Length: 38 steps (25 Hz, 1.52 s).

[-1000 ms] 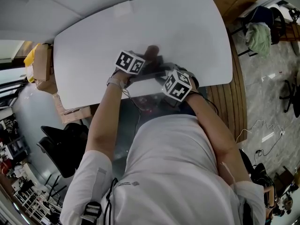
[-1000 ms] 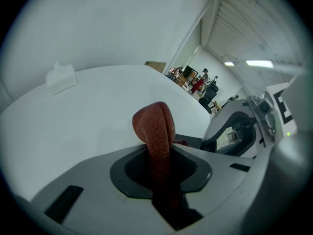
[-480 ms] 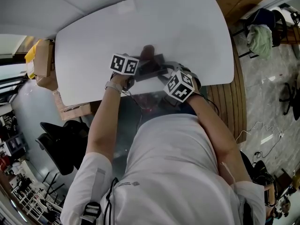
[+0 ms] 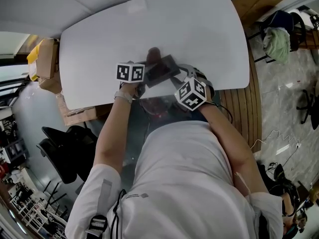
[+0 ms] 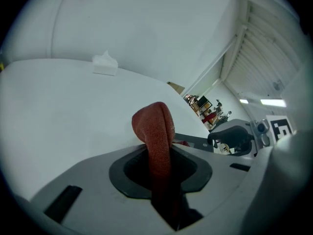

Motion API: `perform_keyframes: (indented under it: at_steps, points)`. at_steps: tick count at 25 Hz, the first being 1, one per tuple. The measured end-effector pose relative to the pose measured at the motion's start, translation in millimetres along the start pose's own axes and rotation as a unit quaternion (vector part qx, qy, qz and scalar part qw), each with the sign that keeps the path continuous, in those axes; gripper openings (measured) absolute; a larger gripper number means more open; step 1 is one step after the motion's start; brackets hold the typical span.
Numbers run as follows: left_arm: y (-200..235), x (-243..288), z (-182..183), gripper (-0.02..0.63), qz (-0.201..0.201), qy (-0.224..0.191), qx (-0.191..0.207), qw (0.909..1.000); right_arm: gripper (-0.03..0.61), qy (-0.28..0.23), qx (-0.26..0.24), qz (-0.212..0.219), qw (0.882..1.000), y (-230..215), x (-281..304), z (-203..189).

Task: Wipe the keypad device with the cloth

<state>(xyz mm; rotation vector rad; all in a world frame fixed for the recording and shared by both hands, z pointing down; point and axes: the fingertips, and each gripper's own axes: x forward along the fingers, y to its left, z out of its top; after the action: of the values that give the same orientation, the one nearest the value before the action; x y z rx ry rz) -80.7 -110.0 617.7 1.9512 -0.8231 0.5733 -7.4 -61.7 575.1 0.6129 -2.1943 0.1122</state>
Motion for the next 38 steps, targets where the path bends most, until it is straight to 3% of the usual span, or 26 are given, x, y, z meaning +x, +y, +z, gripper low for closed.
perform_keyframes:
  at_steps: [4,8,13,18,22,33,38]
  points:
    - [2.2,-1.6,-5.2,0.092,0.004,-0.026,-0.025,0.9994,0.175,0.004,0.072,-0.015,0.997,-4.4,-4.3,-13.7]
    - [4.3,-3.5,-8.9,0.092,0.029,-0.045,-0.038,0.9978,0.175,0.015,0.159,0.012,0.987,-1.2,-10.0,-29.9]
    - [6.8,-3.7,-12.5,0.092,0.074,-0.075,-0.05,0.9931,0.176,-0.01,0.275,0.092,0.957,19.6,-11.2,-27.1]
    - [1.3,-5.8,-21.9,0.092,0.069,-0.101,-0.096,0.9878,0.179,-0.034,0.339,0.091,0.936,11.7,-9.2,-24.6]
    - [-9.3,-5.1,-31.5,0.092,0.05,-0.107,-0.11,0.9869,0.179,-0.043,0.359,0.074,0.929,-3.5,-8.3,-28.6]
    - [-28.8,-9.1,-29.5,0.092,0.021,-0.137,-0.133,0.9813,0.179,-0.056,0.363,0.057,0.928,-14.9,-8.8,-27.7]
    - [-25.6,-21.7,-12.9,0.092,-0.003,-0.162,-0.13,0.9782,0.179,-0.06,0.377,0.087,0.92,1.4,-14.6,-12.6]
